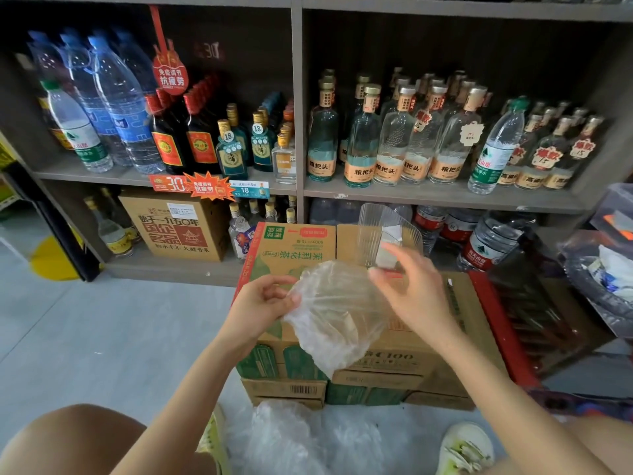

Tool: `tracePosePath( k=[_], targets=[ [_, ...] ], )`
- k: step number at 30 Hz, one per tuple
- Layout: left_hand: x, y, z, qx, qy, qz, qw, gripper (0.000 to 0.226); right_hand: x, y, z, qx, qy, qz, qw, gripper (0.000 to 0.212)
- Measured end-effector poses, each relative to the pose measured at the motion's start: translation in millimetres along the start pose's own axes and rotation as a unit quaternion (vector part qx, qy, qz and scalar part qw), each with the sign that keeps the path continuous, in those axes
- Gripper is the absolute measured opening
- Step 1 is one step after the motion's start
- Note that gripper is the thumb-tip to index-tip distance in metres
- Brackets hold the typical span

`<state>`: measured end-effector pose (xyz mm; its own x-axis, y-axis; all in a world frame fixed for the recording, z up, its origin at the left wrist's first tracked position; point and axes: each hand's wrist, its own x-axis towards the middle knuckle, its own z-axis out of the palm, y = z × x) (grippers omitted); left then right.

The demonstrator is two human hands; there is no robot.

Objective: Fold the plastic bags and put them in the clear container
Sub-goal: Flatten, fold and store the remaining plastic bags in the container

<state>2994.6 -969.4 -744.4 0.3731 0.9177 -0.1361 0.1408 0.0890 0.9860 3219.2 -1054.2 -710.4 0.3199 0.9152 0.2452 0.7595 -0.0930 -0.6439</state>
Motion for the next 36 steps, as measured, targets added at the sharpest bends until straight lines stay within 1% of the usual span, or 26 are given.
tracePosePath(
  k=[2, 3, 5, 6, 7, 8, 9, 10, 12, 15, 17, 19, 20, 21, 23, 25, 30, 33, 34, 36],
  targets=[
    [-0.1, 2.5, 5.8, 0.030, -0.012, 0.016, 0.999, 0.022, -9.3, -20.1, 8.7, -0.038, -0.062, -0.083, 0.994, 0.075],
    [-1.4, 4.9, 8.5, 0.039, -0.021, 0.025, 0.999, 0.020, -11.9, -25.4, 15.4, -0.055, -0.091, -0.111, 0.988, 0.078],
    [-3.8, 8.8, 12.8, 0.044, -0.026, 0.039, 0.998, 0.013, -14.5, -25.3, 28.8, -0.062, -0.111, -0.130, 0.983, 0.075],
    [-4.9, 10.1, 14.1, 0.041, -0.020, 0.043, 0.998, 0.010, -14.5, -22.8, 34.4, -0.055, -0.105, -0.127, 0.985, 0.069],
    [-7.5, 12.9, 15.6, 0.030, -0.013, 0.043, 0.999, 0.010, -14.7, -21.6, 38.2, -0.041, -0.090, -0.117, 0.988, 0.058],
    [-9.6, 14.4, 16.6, 0.015, -0.007, 0.044, 0.999, 0.016, -14.6, -18.9, 41.7, -0.022, -0.070, -0.103, 0.992, 0.043],
    [-12.7, 17.8, 17.4, 0.002, -0.005, 0.039, 0.999, 0.025, -14.8, -16.7, 43.6, 0.006, -0.052, -0.088, 0.995, 0.029],
    [-14.2, 18.5, 17.0, -0.003, -0.008, 0.037, 0.999, 0.034, -15.0, -14.6, 44.2, 0.040, -0.038, -0.072, 0.996, 0.020],
    [-17.7, 18.0, 16.3, 0.012, -0.018, 0.043, 0.999, 0.043, -14.1, -12.1, 42.6, 0.113, -0.030, -0.043, 0.992, 0.015],
    [-20.1, 9.7, 15.0, 0.098, -0.017, 0.074, 0.992, 0.052, -12.9, -16.5, 35.9, 0.209, -0.068, 0.009, 0.976, 0.011],
    [-20.7, 8.1, 14.0, 0.086, -0.030, 0.070, 0.993, 0.060, -13.5, -19.3, 30.1, 0.286, -0.094, 0.051, 0.952, 0.013],
    [-20.7, 7.5, 11.6, 0.046, -0.070, 0.060, 0.995, 0.065, -13.3, -20.2, 24.4, 0.360, -0.113, 0.089, 0.922, 0.015],
    [-20.1, 7.3, 11.2, 0.036, -0.094, 0.053, 0.994, 0.066, -13.2, -20.2, 21.6, 0.380, -0.120, 0.103, 0.912, 0.015],
    [-20.6, 8.3, 11.8, 0.029, -0.117, 0.043, 0.992, 0.063, -12.6, -19.8, 19.2, 0.384, -0.124, 0.113, 0.908, 0.014],
    [-22.8, 9.5, 17.1, 0.025, -0.132, 0.031, 0.990, 0.046, -11.4, -18.5, 14.6, 0.376, -0.126, 0.133, 0.908, 0.014],
    [-23.5, 8.0, 21.2, 0.040, -0.106, 0.039, 0.993, 0.032, -9.9, -15.4, 9.1, 0.366, -0.115, 0.161, 0.909, 0.013],
    [-16.3, -5.6, 4.8, 0.064, -0.039, 0.052, 0.996, 0.023, -3.9, 5.4, -8.6, 0.319, -0.016, 0.212, 0.924, 0.011],
    [-12.5, -12.4, -6.2, 0.073, 0.000, 0.041, 0.996, 0.016, -4.0, 16.3, -14.8, 0.304, 0.013, 0.219, 0.927, 0.011],
    [-12.0, -12.8, -9.5, 0.076, -0.001, 0.037, 0.996, 0.021, -4.8, 17.4, -15.1, 0.300, 0.014, 0.213, 0.930, 0.010],
    [-11.9, -10.0, -14.2, 0.076, -0.034, 0.013, 0.996, 0.039, -6.3, 15.2, -13.5, 0.289, 0.013, 0.187, 0.939, 0.013]
  ],
)
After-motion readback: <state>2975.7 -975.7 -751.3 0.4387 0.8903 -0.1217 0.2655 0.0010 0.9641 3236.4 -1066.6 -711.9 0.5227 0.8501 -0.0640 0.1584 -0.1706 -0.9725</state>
